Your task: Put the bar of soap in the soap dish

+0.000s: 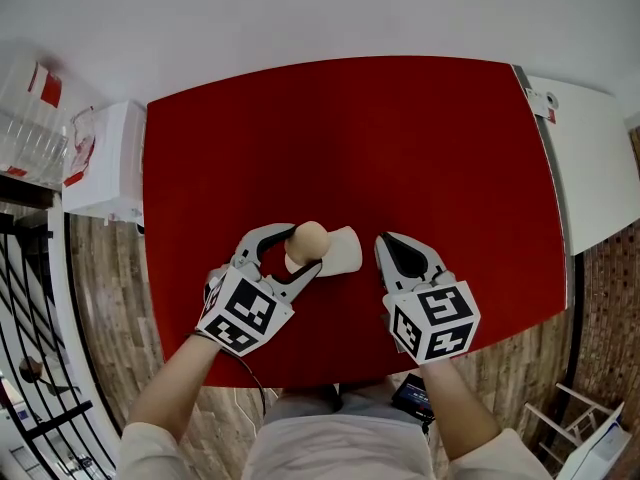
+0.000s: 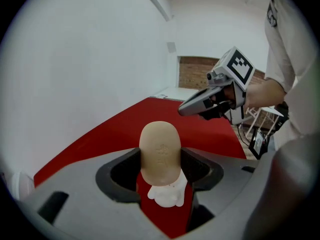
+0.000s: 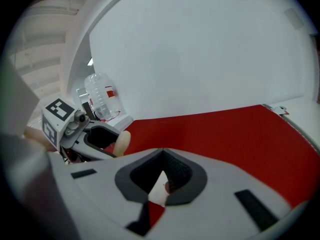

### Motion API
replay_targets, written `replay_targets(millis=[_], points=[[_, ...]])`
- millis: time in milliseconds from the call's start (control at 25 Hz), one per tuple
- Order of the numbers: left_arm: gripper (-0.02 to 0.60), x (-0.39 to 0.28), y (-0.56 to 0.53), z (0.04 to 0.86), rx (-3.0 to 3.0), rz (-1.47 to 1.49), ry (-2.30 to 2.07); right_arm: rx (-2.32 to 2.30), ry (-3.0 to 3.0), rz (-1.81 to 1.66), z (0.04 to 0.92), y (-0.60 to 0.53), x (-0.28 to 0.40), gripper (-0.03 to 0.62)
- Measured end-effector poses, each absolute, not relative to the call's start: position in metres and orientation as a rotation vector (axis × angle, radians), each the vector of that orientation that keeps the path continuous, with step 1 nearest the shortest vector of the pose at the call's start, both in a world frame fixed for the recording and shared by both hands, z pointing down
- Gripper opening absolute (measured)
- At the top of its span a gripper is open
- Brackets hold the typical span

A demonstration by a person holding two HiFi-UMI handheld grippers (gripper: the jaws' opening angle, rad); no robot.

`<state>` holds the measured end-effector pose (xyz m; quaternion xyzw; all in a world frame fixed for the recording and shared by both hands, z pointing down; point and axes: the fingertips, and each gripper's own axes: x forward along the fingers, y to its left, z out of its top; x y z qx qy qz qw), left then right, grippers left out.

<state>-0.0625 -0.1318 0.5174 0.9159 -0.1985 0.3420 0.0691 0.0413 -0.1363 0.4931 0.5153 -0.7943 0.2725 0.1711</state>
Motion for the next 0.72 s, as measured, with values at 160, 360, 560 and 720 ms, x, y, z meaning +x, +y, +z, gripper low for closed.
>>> replay_targets(millis=[160, 360, 560, 720], points=[[0.261, -0.060, -0.125, 0.529, 2.802, 1.189, -0.417, 1.480, -2.241, 0.788, 0.495, -0.133, 0.045, 0.003], [0.261, -0.053, -0.114, 0.540, 2.839, 1.335, -0.243, 1.499, -2.226, 0.801, 0.497, -0.128, 0.055, 0.003], [0.261, -0.048, -0.108, 0.546, 2.835, 1.339, -0.195, 1.511, -2.223, 0.807, 0.497, -0.128, 0.054, 0.003], [0.261, -0.044, -0.105, 0.550, 2.831, 1.344, -0.178, 1.513, -2.224, 0.809, 0.497, -0.127, 0.057, 0.003]])
